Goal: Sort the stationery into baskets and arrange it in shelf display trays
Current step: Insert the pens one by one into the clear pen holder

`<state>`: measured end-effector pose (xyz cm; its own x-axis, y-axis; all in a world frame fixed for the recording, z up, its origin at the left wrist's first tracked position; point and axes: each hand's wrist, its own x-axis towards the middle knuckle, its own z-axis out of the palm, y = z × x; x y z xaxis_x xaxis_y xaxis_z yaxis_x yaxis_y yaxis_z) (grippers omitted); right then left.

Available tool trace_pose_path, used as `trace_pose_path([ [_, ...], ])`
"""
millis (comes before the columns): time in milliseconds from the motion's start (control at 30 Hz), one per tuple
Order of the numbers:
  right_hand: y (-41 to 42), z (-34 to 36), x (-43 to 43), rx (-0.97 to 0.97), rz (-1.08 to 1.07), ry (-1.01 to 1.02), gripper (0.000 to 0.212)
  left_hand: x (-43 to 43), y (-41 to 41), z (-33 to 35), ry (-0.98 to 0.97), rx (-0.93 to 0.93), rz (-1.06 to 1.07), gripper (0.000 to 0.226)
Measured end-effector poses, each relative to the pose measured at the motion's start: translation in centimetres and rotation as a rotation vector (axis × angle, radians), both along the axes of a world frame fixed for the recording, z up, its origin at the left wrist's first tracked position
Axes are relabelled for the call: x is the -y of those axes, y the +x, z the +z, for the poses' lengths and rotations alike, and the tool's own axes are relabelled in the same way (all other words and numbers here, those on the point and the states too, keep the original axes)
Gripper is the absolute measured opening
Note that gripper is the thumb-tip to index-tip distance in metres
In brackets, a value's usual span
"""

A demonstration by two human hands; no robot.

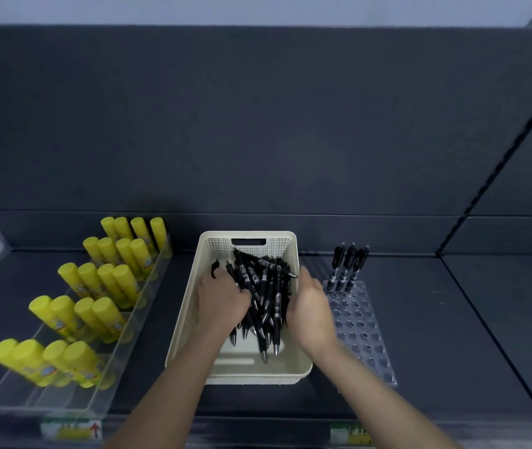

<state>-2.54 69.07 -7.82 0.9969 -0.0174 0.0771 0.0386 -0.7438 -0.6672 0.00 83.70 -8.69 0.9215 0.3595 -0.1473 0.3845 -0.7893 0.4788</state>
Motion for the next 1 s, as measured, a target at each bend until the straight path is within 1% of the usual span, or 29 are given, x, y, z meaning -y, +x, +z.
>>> trace_pose_path([
  [33, 0.0, 0.0, 0.0, -0.001, -0.002, -0.011, 0.052, 0.2, 0.0, -0.1, -0.006, -0.018, -0.001, 0.05],
  [100, 0.0, -0.1, 0.0, 0.001, -0.001, -0.013, 0.049, 0.4, 0.1, -0.2, -0.006, -0.049, 0.004, 0.058],
  [300, 0.0, -0.3, 0.1, 0.007, 0.006, 0.014, 0.053, -0.5, 0.4, -0.5, 0.013, -0.043, -0.03, 0.056],
  [433, 0.0, -0.2, 0.1, 0.019, 0.009, 0.034, 0.055, -0.5, 0.5, -0.6, -0.133, -0.039, -0.031, 0.051],
  [500, 0.0, -0.1, 0.1, 0.034, 0.01, 0.044, 0.051, -0.7, 0.7, -0.7, -0.155, -0.025, -0.038, 0.047],
  [567, -0.1, -0.1, 0.1, 0.041, 0.013, 0.045, 0.048, -0.9, 0.8, -0.7, -0.23, -0.006, -0.011, 0.044],
  [667, 0.0, -0.1, 0.1, 0.031, 0.014, 0.051, 0.049, -1.0, 0.9, -0.7, -0.4, 0.045, 0.064, 0.039],
  [767, 0.0, -0.2, 0.1, 0.03, 0.015, 0.049, 0.053, -1.2, 0.8, -0.4, -0.423, 0.162, 0.087, 0.024],
  [833, 0.0, -0.2, 0.1, 0.032, 0.012, 0.044, 0.054, -1.5, 0.6, 0.0, -0.489, 0.251, 0.08, 0.012],
  [867, 0.0, -0.2, 0.2, 0.029, 0.009, 0.04, 0.054, -1.6, 0.5, 0.3, -0.539, 0.28, 0.07, 0.014],
  [933, 0.0, -0.3, 0.2, 0.017, 0.01, 0.04, 0.047, -1.9, 0.4, 0.8, -0.625, 0.322, 0.037, 0.013],
  [1000, -0.1, 0.0, 0.3, 0.042, 0.017, 0.046, 0.027, -1.9, 0.1, 1.7, -0.711, 0.383, -0.001, 0.011],
])
